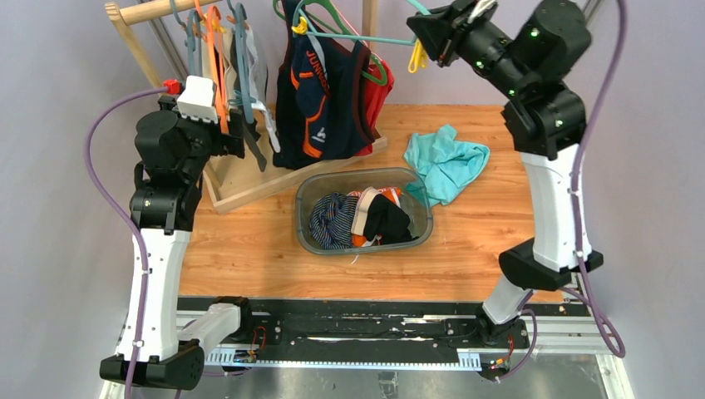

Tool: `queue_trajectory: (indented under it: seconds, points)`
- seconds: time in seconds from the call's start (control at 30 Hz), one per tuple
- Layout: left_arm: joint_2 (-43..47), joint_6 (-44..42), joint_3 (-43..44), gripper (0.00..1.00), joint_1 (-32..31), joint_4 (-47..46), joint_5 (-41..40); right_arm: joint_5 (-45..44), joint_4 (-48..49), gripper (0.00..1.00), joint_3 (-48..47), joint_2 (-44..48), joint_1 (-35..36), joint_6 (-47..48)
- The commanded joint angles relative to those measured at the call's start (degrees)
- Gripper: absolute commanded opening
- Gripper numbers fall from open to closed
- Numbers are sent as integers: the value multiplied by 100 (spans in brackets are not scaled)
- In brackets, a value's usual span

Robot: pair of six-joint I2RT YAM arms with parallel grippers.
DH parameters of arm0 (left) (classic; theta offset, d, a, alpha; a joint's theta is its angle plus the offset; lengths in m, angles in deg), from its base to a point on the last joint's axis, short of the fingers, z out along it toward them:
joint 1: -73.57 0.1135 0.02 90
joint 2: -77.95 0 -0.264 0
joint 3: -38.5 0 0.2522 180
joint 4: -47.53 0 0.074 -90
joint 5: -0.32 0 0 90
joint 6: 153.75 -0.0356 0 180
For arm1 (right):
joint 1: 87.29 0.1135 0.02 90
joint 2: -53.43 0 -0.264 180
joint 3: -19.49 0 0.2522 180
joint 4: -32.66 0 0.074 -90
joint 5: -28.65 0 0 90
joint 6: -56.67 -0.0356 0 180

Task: Remove the underwear clipped to the hanger
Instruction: Pick up the hanger from the clothesline, then remove the underwear from the hanger.

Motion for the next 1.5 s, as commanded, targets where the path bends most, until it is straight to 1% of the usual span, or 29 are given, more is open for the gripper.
queue_trajectory:
  seconds: [0.0,0.13,0.33,0.43,0.53,0.63,0.77,0.93,1.03,1.1,1.2,1.3,1.47]
  points:
    - [177,-50,172,100,-31,49,391,887,232,0,43,498,-308,-617]
    - [320,-201,252,100,-31,265,978,1545,127,0,353,967,-413,-784]
    - [653,-543,281,100,-31,759,2090,2203,-33,0,1368,1817,-440,-650]
    - [1002,-814,221,100,-31,1102,2712,2618,-61,0,1840,2165,-484,-579]
    - [1491,-1187,164,99,-31,1442,3148,3009,-71,0,2218,2452,-558,-642]
    - [1621,-1539,498,99,-31,2158,3415,3355,-70,0,2475,2657,-608,-784]
    - [1715,-1996,795,99,-31,2823,3620,3521,-69,1,2757,2864,-632,-858]
    - [1723,-2170,1021,98,-31,2987,3760,3721,20,1,3142,3094,-669,-1020]
    - [1598,-2123,1120,98,-31,2972,3940,3964,281,0,3576,3228,-679,-1169]
    - [1332,-1812,1292,100,-31,2972,4107,4106,389,1,3810,3299,-679,-1188]
    - [923,-1281,1584,93,-31,2967,4398,4283,524,0,4138,3379,-674,-1147]
    - [656,-1001,1685,89,-31,2970,4866,4406,660,1,4412,3447,-679,-1155]
    - [451,-740,1612,87,-31,2970,5986,4646,951,1,4806,3495,-679,-1255]
